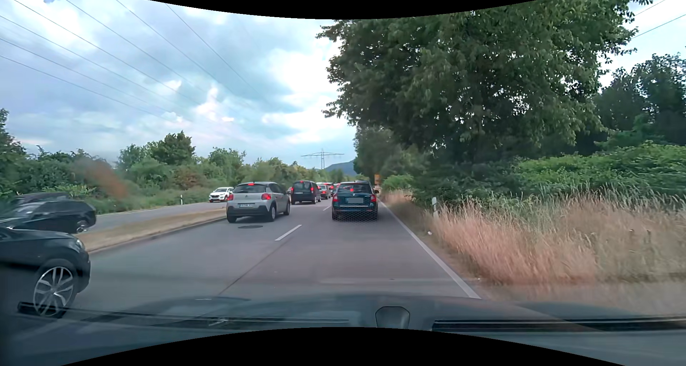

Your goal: Follow the waypoints while adhering to traffic rules and regulations

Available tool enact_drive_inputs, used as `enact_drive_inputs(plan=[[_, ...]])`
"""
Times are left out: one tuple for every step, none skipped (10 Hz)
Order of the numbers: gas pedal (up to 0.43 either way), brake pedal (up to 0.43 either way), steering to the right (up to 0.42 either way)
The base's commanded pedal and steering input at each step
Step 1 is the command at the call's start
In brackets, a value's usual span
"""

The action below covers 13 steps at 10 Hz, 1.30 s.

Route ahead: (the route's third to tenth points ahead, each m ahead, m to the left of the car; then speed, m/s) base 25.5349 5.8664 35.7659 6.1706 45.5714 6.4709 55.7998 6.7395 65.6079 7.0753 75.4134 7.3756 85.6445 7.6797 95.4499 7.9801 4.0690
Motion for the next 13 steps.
enact_drive_inputs(plan=[[0.0,0.073,0.003],[0.0,0.073,0.003],[0.0,0.073,0.004],[0.0,0.073,0.005],[0.0,0.073,0.005],[0.0,0.079,0.005],[0.0,0.079,0.005],[0.0,0.079,0.005],[0.0,0.085,0.005],[0.0,0.079,0.005],[0.0,0.079,0.003],[0.0,0.079,-0.001],[0.0,0.079,-0.003]])
